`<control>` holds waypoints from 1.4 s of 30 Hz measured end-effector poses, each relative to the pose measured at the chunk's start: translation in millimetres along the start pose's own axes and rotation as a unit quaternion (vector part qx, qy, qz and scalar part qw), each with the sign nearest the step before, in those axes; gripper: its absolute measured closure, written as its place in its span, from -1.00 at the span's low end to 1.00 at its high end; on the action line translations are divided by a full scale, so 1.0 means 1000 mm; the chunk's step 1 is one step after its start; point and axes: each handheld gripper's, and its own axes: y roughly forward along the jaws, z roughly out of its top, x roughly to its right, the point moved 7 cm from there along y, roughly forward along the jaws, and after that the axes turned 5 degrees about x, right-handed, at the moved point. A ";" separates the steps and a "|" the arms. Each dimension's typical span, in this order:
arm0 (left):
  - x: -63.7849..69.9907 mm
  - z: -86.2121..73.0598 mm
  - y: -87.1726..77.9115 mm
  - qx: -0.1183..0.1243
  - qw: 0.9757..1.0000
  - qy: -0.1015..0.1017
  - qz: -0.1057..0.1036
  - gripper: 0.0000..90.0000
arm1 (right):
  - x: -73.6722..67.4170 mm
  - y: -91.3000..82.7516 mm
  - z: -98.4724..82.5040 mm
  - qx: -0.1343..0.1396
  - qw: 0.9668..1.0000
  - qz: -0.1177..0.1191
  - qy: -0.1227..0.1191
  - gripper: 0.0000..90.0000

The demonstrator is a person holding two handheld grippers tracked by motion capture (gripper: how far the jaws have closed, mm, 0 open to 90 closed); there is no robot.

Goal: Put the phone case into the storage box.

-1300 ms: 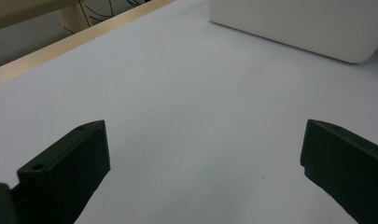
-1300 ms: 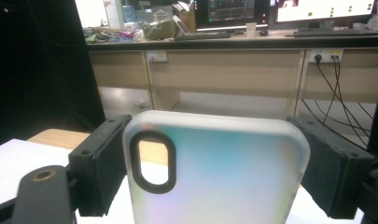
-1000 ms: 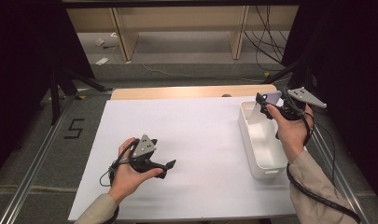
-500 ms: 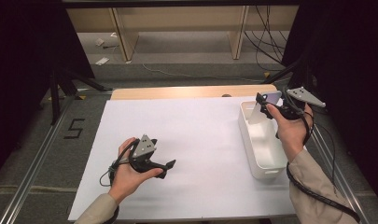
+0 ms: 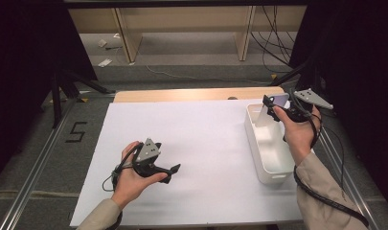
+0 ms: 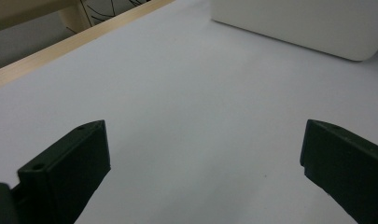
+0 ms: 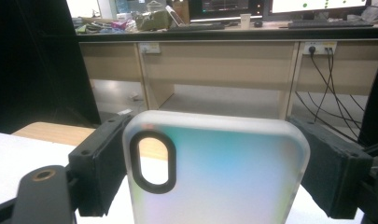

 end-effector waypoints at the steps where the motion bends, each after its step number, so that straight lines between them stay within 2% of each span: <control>1: 0.000 0.000 0.000 -0.001 1.000 0.001 0.000 -0.98 | 0.000 0.000 0.000 0.000 1.000 0.000 -0.001 -0.59; 28: 0.000 0.002 0.000 0.003 1.000 -0.001 0.000 -0.97 | 0.009 0.010 -0.005 -0.008 1.000 -0.010 0.005 -0.59; 42: 0.000 0.002 -0.001 0.005 1.000 -0.001 0.001 -0.97 | 0.006 0.016 -0.007 -0.012 1.000 -0.008 0.003 -0.59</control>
